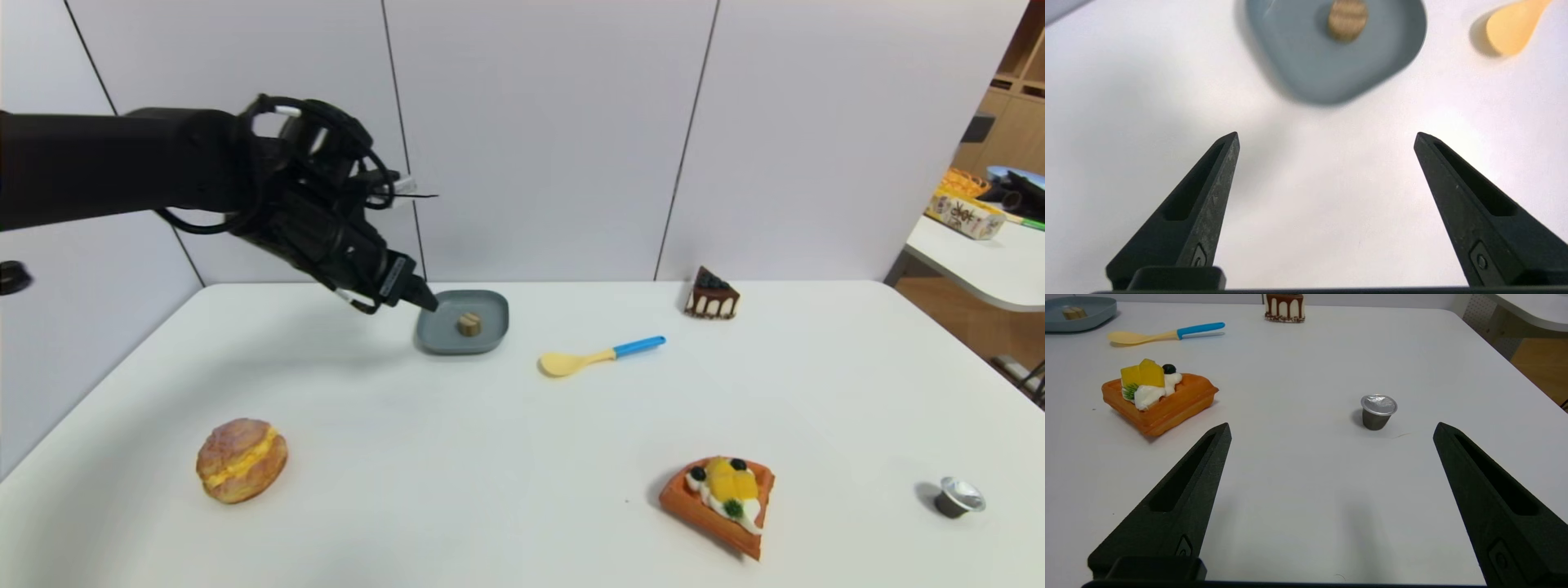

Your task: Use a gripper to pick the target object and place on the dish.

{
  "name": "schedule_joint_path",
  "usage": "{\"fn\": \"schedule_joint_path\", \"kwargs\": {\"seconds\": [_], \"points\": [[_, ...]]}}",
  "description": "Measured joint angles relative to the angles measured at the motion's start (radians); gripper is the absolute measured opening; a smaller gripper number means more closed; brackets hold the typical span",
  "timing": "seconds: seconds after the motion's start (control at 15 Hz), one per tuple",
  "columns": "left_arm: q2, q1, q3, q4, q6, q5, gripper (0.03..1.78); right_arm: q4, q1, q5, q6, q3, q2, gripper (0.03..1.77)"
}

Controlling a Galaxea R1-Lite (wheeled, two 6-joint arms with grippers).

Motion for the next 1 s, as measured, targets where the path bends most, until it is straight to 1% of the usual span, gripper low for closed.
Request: {"fn": "schedule_joint_path", "kwargs": {"seconds": [0.13, 0.33, 0.53, 0.67, 0.8, 1.0], "points": [[-0.163, 0.052, 0.181, -0.021, 0.0, 0.001, 1.58, 0.0, 0.0, 0.0, 0.0, 0.0, 0.0, 1.71], [-0.461, 0.146, 0.492, -0.106, -0.001, 0.001, 1.62, 0.0, 0.0, 0.0, 0.0, 0.0, 0.0, 1.71], [-0.774, 0.226, 0.791, -0.24, -0.004, 0.001, 1.65, 0.0, 0.0, 0.001, 0.0, 0.0, 0.0, 1.71], [-0.996, 0.261, 0.959, -0.33, -0.003, 0.001, 1.66, 0.0, 0.0, 0.0, 0.0, 0.0, 0.0, 1.71], [-1.209, 0.28, 1.088, -0.385, 0.002, 0.0, 1.67, 0.0, 0.0, 0.0, 0.0, 0.0, 0.0, 1.71], [-1.49, 0.298, 1.253, -0.44, 0.017, -0.001, 1.68, -0.001, 0.0, 0.0, 0.0, 0.0, 0.0, 1.71]]}}
